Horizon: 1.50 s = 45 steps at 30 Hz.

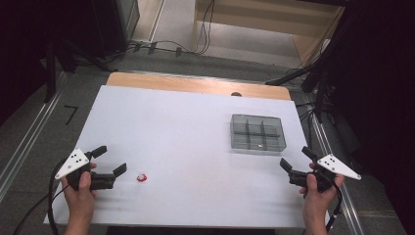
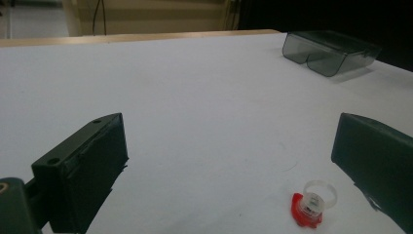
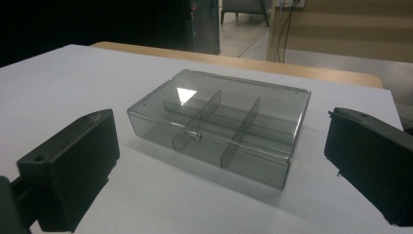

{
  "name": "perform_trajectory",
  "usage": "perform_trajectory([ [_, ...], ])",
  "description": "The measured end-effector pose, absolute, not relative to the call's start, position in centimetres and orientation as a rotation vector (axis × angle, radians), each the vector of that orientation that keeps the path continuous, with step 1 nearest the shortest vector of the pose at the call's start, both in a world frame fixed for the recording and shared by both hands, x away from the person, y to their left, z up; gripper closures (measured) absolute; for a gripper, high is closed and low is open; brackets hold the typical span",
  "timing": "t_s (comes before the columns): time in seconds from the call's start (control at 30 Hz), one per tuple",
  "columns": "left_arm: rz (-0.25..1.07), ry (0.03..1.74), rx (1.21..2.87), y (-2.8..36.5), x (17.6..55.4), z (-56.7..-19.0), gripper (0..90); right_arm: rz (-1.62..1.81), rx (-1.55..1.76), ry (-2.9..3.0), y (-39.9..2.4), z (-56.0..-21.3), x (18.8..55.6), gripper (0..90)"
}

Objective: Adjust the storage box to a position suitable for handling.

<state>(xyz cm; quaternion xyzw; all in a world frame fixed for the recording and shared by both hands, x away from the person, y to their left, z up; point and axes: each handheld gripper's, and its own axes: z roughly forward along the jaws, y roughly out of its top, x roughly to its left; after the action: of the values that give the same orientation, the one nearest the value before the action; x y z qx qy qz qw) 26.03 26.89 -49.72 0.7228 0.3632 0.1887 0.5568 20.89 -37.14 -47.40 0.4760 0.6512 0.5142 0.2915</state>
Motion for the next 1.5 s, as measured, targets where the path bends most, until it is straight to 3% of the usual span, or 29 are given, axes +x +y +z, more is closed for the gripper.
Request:
perform_trajectory([
  [1.0, 0.411, 0.858, 1.689, 27.1, 26.3, -49.7, 1.2, 1.316, 1.373, 1.814, -37.7, -44.6, 27.6, 0.0],
  [1.33, 0.407, 0.860, 1.685, 27.1, 26.3, -49.6, 1.1, 1.279, 1.448, 1.805, -38.9, -44.3, 29.7, 3.6],
  [1.5, 0.410, 0.872, 1.687, 27.1, 26.3, -49.6, 0.0, 1.200, 1.504, 1.826, -38.9, -44.6, 31.0, 10.4],
])
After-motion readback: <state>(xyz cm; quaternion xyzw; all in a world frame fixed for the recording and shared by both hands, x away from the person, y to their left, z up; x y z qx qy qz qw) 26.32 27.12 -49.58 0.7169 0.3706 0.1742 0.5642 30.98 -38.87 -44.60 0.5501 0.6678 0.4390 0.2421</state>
